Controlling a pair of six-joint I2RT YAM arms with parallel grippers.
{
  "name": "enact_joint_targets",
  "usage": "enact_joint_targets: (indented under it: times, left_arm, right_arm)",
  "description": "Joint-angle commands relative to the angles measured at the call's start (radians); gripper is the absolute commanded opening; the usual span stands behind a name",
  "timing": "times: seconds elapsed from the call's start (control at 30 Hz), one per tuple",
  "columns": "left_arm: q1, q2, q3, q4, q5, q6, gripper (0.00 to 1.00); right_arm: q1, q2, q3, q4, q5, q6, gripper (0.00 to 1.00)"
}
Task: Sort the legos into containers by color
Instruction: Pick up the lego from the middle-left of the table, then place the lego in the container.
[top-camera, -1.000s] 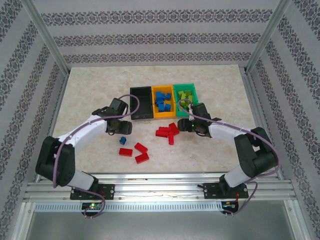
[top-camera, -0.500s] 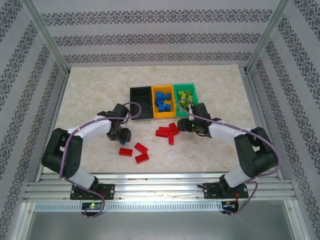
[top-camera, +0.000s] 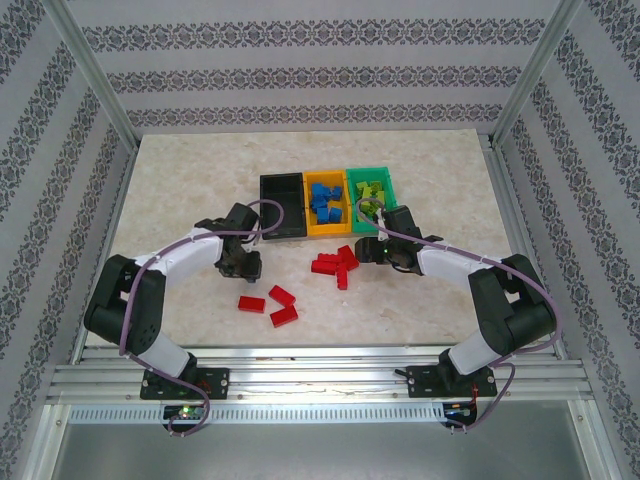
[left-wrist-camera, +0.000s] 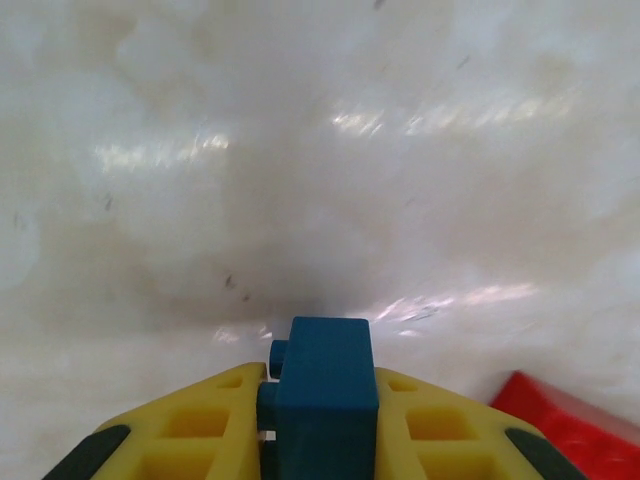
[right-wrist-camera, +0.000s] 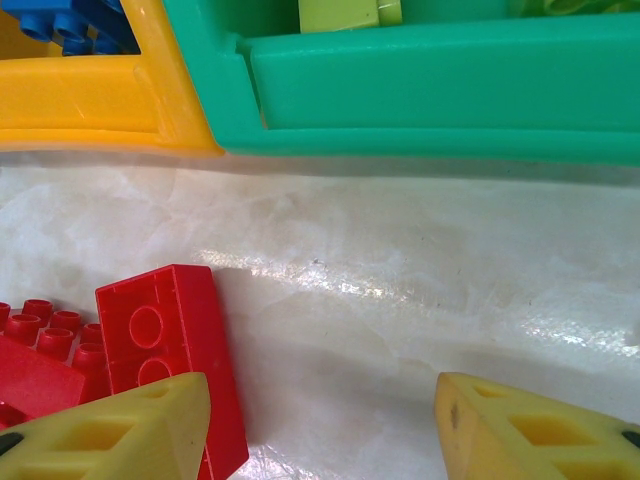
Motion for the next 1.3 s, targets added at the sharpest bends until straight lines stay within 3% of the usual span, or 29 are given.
enact_joint_targets:
  times: [0.0, 0.37, 0.63, 0.77, 0.83, 1.0, 1.27]
  left_arm:
    - [0.01, -0.007, 0.074, 0.017, 0.084, -0.014, 0.25]
    - [-0.02, 0.193, 0.432, 0.061, 0.235, -0.056, 0.25]
    - [-0.074, 0.4, 0.821, -0.116, 0.198, -0.016, 0.31]
    - [-0.085, 0.49, 0.949, -0.188, 0.177, -0.001, 0.49]
    - [-0.087, 0.519, 0.992, -0.219, 0.182, 0.006, 0.52]
    - [-0.097, 0.46, 0.907, -0.161, 0.175, 0.009, 0.53]
    - [-0.097, 0.224, 0.547, 0.05, 0.098, 0.01, 0.54]
  right_arm:
    - [-0.007, 0.009, 0.0, 0.022, -0.017, 0.003, 0.62]
    - [-0.008, 0.015, 0.004, 0.023, -0.015, 0.002, 0.62]
    - [-0.008, -0.005, -0.001, 0.015, -0.007, -0.002, 0.62]
    - [-0.009, -0.017, -0.006, 0.015, -0.007, 0.0, 0.62]
    - [-0.008, -0.017, -0.007, 0.016, -0.007, 0.0, 0.62]
    - [-0.007, -0.009, -0.007, 0.027, -0.029, 0.009, 0.62]
    - [0.013, -0.009, -0.022, 0.076, -0.078, 0.012, 0.62]
